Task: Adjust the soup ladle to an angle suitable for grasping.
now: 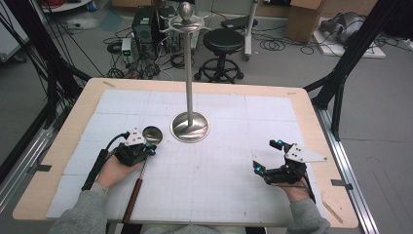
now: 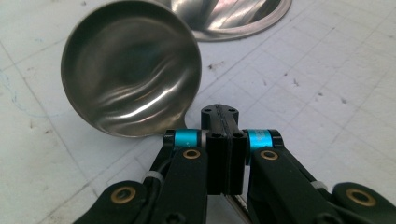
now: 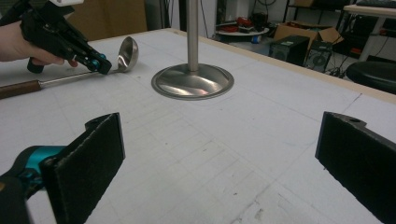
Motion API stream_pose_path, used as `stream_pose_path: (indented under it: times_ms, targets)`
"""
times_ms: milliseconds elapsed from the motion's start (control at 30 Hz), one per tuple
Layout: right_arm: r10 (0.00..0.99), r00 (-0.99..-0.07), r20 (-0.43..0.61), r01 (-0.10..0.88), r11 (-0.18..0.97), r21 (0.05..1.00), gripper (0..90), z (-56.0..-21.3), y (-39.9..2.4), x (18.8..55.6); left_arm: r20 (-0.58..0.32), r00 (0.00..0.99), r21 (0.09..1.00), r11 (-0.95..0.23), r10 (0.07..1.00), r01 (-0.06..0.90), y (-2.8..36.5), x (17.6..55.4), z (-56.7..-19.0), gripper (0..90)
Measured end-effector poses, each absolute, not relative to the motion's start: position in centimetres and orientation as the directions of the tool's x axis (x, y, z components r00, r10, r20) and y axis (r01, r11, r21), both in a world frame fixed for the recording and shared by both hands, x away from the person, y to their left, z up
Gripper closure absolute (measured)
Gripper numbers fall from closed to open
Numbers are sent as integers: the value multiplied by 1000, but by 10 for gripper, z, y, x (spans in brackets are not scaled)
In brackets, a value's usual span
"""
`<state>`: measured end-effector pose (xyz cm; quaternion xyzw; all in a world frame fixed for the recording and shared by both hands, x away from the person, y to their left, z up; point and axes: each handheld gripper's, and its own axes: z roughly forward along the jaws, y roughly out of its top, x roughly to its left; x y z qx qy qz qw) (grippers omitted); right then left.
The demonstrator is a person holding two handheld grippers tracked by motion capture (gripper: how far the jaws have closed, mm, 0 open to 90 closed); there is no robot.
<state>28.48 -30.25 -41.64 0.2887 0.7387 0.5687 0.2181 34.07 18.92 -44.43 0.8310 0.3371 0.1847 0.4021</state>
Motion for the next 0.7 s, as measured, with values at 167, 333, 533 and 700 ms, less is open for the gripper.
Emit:
stream_pose_path:
  times_ms: [167,333,533,700]
  targets:
    - [673,-740,8,181,188,965,3,-417,-302,285,26,703,796,-440,711,415,190,342,-445,895]
    - [672,-741,-2,174,194,965,3,-417,-302,285,30,713,792,-452,700,410,187,343,-447,895]
    - [671,-741,9,186,193,964,3,-417,-302,285,40,715,785,-465,698,409,186,343,-448,895]
    - [671,-742,8,185,194,964,3,-417,-302,285,65,709,776,-482,702,407,188,342,-447,895]
